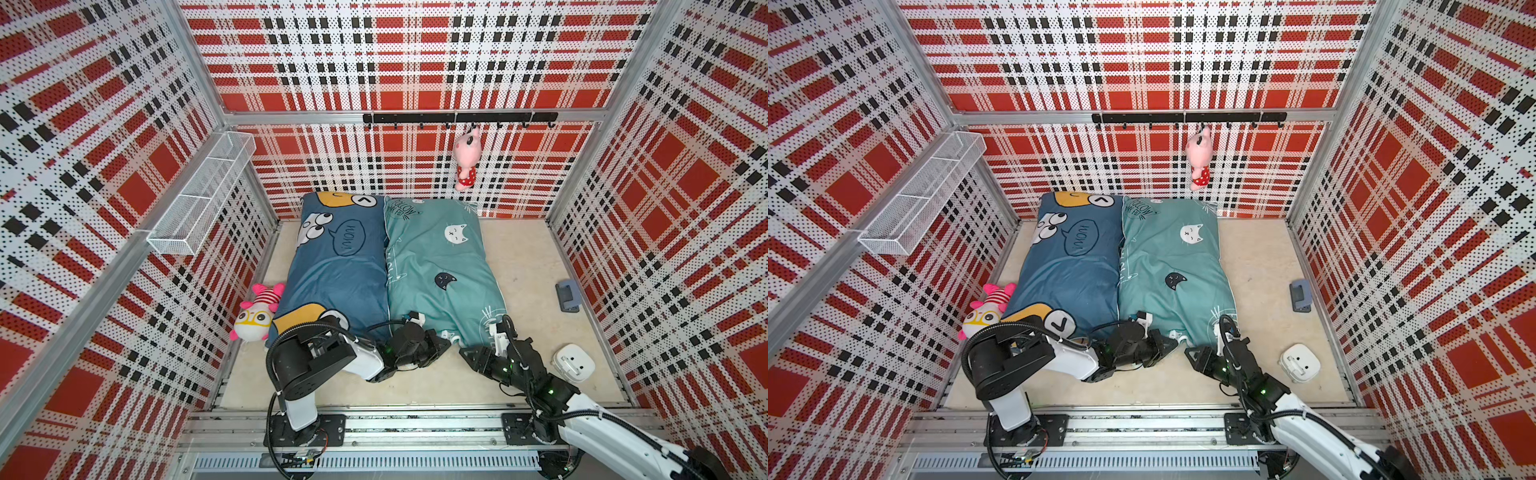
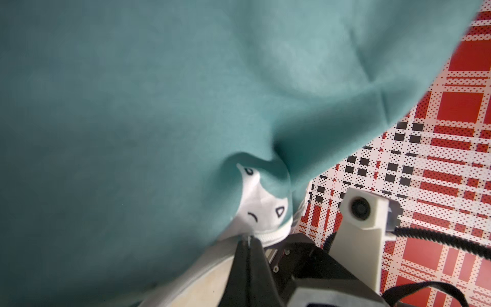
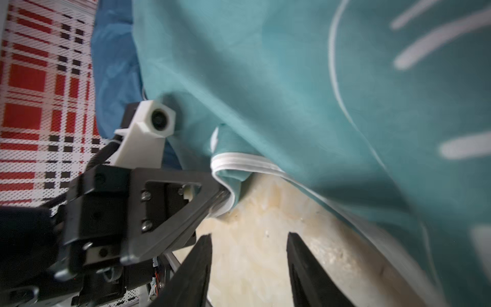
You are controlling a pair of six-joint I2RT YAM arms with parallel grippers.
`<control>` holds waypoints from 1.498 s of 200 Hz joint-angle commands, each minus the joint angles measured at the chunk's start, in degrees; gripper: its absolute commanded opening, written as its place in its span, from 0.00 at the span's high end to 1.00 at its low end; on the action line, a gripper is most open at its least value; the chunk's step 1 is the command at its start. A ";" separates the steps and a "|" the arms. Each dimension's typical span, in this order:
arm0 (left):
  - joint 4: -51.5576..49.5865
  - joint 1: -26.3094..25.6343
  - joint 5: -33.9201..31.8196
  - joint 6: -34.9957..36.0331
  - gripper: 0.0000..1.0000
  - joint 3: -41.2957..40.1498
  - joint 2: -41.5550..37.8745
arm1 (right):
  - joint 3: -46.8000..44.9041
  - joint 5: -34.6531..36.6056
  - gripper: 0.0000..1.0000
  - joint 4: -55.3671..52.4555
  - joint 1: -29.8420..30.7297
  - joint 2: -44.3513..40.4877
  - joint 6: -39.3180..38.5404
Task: Zip up pillowcases
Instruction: Zip the zipper on the pillowcase.
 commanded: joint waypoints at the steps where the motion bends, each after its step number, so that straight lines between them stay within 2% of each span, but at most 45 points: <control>1: 1.85 -1.03 -1.35 -0.72 1.00 0.21 0.99 | 1.82 0.24 0.51 8.35 -0.12 3.46 2.40; 60: 2.97 -1.40 -1.20 -1.27 1.00 -0.35 1.55 | 3.43 1.86 0.49 14.83 -0.12 10.24 2.02; 112: 2.95 -1.22 -1.11 -1.02 1.00 -0.23 1.16 | 6.49 1.18 0.54 17.95 -0.12 19.29 0.63; 136: 2.96 -1.14 -1.07 -1.00 1.00 -0.80 0.86 | 7.52 2.11 0.69 17.70 -0.12 20.79 0.19; 163: 1.99 -0.79 -1.27 -0.27 1.00 -1.24 0.16 | 8.90 4.42 1.00 11.88 -0.12 18.97 -1.41; 210: -1.80 1.54 -1.10 1.80 1.00 -3.47 -2.56 | 12.32 8.52 1.00 1.22 -0.13 16.36 -4.26; 299: -14.84 3.42 -4.26 7.10 1.00 -10.22 -9.98 | 15.41 10.75 1.00 -5.32 -3.07 15.12 -7.02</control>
